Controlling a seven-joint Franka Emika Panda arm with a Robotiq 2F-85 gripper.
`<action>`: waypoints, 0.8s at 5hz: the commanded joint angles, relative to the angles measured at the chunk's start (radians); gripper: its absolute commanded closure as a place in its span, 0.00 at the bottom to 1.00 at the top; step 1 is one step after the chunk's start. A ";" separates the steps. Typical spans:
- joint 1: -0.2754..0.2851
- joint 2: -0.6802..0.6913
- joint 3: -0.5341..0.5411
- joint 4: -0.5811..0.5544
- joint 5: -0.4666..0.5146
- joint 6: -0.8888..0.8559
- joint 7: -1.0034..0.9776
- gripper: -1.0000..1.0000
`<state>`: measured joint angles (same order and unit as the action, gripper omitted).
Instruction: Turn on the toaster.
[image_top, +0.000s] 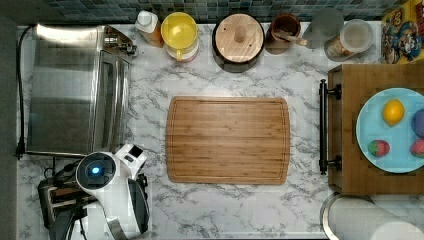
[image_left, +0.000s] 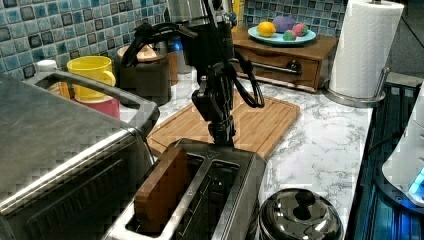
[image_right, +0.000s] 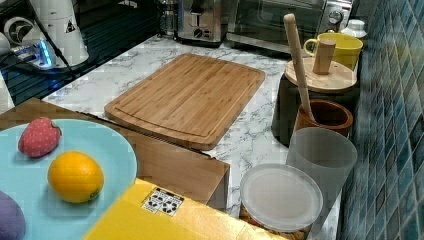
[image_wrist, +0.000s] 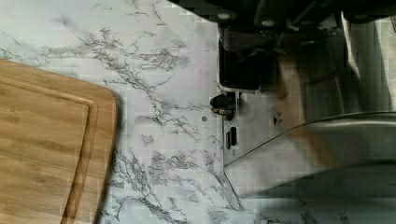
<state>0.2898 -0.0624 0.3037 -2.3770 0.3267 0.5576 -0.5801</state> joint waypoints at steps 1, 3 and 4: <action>-0.012 0.059 -0.007 -0.061 0.003 0.001 0.064 1.00; -0.027 0.105 -0.030 -0.137 0.049 0.015 0.027 1.00; -0.005 0.141 -0.012 -0.156 0.085 0.056 -0.003 1.00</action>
<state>0.2766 -0.0212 0.2810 -2.3809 0.3823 0.5791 -0.5762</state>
